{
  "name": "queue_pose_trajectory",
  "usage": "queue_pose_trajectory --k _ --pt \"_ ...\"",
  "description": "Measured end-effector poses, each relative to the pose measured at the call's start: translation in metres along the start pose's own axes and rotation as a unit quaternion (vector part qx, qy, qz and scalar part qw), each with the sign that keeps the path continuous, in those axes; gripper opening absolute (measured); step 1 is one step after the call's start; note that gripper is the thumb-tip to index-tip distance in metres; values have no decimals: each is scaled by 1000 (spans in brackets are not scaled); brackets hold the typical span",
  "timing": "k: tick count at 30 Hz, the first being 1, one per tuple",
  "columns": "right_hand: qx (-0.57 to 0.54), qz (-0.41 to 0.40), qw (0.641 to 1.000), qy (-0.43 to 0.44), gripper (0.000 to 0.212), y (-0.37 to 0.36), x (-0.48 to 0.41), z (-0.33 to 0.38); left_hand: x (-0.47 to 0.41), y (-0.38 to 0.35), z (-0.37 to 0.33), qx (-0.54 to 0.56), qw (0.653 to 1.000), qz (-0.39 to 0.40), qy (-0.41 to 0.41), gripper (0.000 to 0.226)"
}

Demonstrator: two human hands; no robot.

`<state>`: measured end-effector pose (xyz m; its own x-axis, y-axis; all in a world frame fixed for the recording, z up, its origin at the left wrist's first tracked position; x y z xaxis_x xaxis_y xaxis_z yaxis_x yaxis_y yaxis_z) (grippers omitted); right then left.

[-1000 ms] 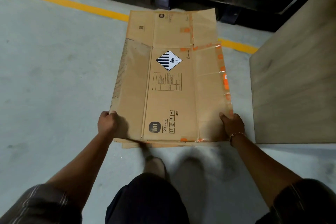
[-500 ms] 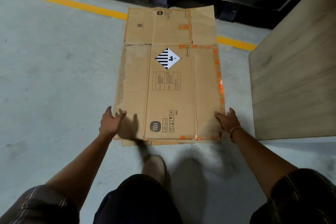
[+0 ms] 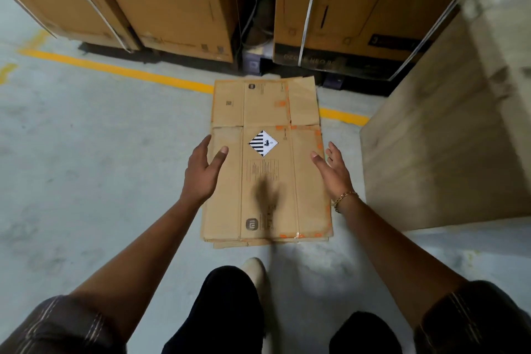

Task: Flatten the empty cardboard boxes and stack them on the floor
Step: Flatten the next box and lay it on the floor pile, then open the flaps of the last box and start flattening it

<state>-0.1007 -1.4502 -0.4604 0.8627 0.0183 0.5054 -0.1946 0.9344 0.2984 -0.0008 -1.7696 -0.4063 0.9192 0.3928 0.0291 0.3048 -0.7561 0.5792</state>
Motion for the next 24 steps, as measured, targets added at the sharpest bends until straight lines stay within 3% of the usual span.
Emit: queue_pose_trajectory --k 5,8,13,18,22,24 --pt "-37 -5 999 31 80 48 89 111 -2 61 -131 -15 998 19 -53 70" --pt "-32 -18 999 24 86 89 138 160 -5 84 -207 -28 995 51 -84 73" --pt "-19 -93 995 18 70 179 211 232 1 97 -333 -30 984 107 -138 71" --pt "-70 -176 982 -3 87 281 262 266 3 72 -449 -16 962 183 -204 78" --pt "-105 -238 966 -7 95 364 299 261 16 16 -537 8 933 256 -253 70" --pt "-111 -264 958 -5 89 405 317 249 28 -21 -577 9 915 291 -281 78"
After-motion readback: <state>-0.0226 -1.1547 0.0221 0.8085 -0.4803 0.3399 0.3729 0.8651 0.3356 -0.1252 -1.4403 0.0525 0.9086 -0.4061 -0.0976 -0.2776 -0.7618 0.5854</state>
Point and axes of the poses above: each hand's wrist, its own x-axis away from the middle knuckle, its own y-axis out of the back of the hand, z = x × y, the point moved 9 cm from there along -x, towards the middle knuckle, and after that the axes turned 9 degrees about -y, right-handed, at the moved point
